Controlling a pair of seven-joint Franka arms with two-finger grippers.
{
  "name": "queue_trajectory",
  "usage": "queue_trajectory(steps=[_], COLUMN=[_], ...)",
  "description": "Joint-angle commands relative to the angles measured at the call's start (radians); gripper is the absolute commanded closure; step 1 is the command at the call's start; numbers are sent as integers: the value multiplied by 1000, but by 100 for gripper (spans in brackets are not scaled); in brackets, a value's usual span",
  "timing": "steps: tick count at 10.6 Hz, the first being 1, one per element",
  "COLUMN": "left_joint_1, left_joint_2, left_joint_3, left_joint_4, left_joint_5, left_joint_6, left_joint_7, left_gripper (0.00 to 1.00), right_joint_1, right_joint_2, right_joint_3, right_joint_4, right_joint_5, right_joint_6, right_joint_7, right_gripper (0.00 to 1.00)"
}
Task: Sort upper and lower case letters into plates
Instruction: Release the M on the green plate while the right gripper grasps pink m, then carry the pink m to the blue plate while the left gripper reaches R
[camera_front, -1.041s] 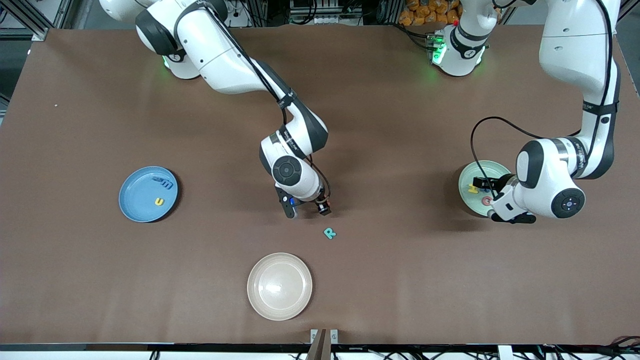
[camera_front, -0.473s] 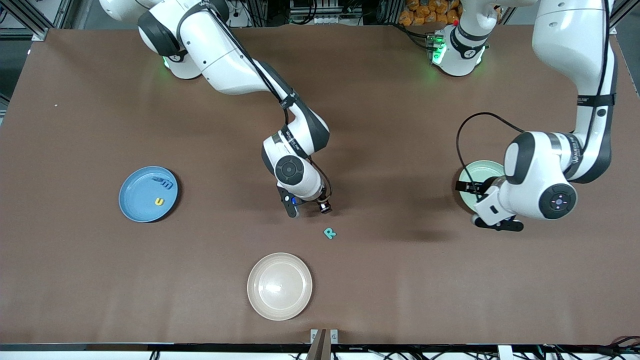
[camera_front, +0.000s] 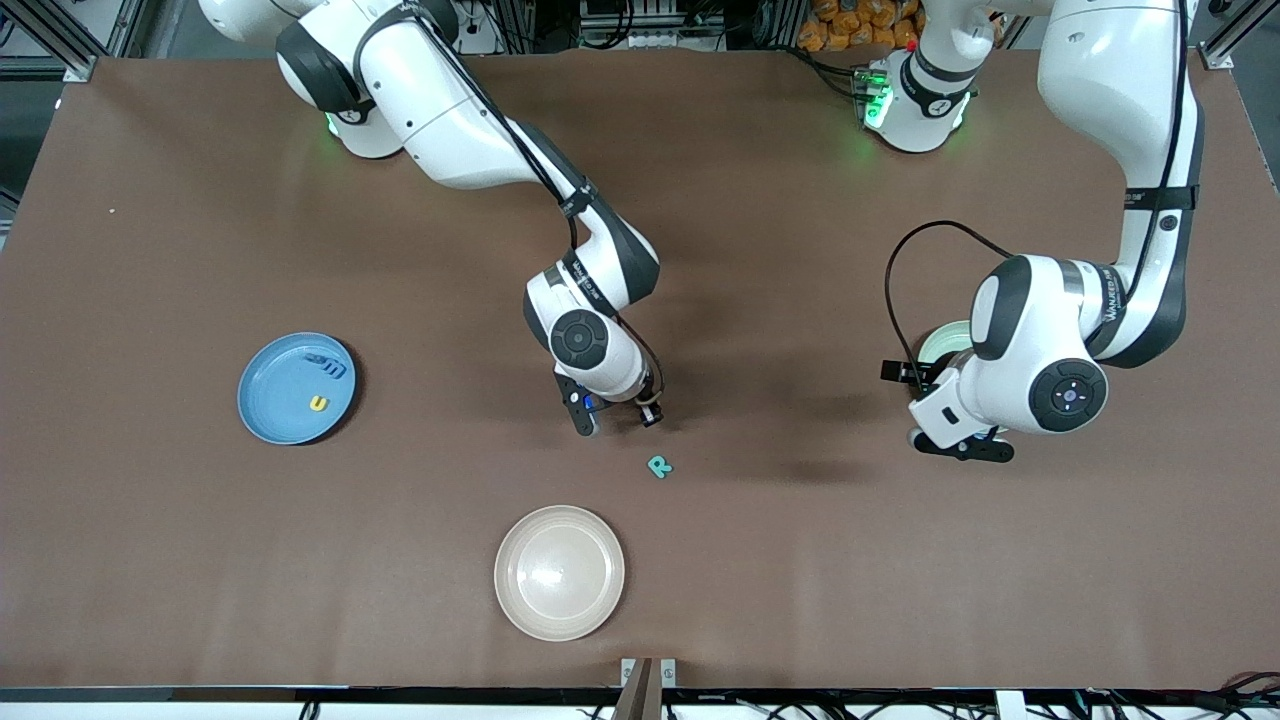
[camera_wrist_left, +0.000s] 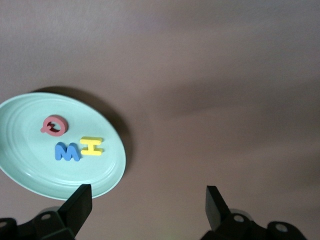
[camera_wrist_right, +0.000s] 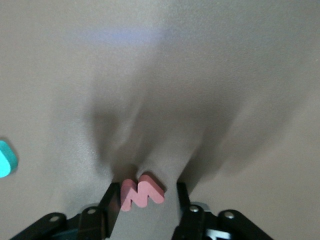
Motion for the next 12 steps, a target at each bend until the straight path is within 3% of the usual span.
queue_trajectory(steps=[1,3,5,9,12], left_joint_1=[-52,-100,-148,-225,-225], left_joint_2=[24,25,25,69,86], left_joint_3=[-33,-39,-38,-36,-39], left_joint_4=[105,115,148,210,210], left_joint_5=[26,23,23,20,17], left_joint_6=[-20,-16,-9,66,109], left_joint_7=[-40,-82,-88,-243,-310], left_gripper=[0,0,0,0,0], right_joint_1=[12,12,12,-12,-58], right_joint_2=[23,23,23,12,10], right_joint_3=[-12,-12,-10,-9,-3], right_joint_4=[28,28,28,34,107], right_joint_5=[-18,-18,-19,-18,-15], right_joint_6=[-6,-5,-6,-45,-181], right_joint_7=[15,15,12,4,-17], right_gripper=[64,78,85,90,90])
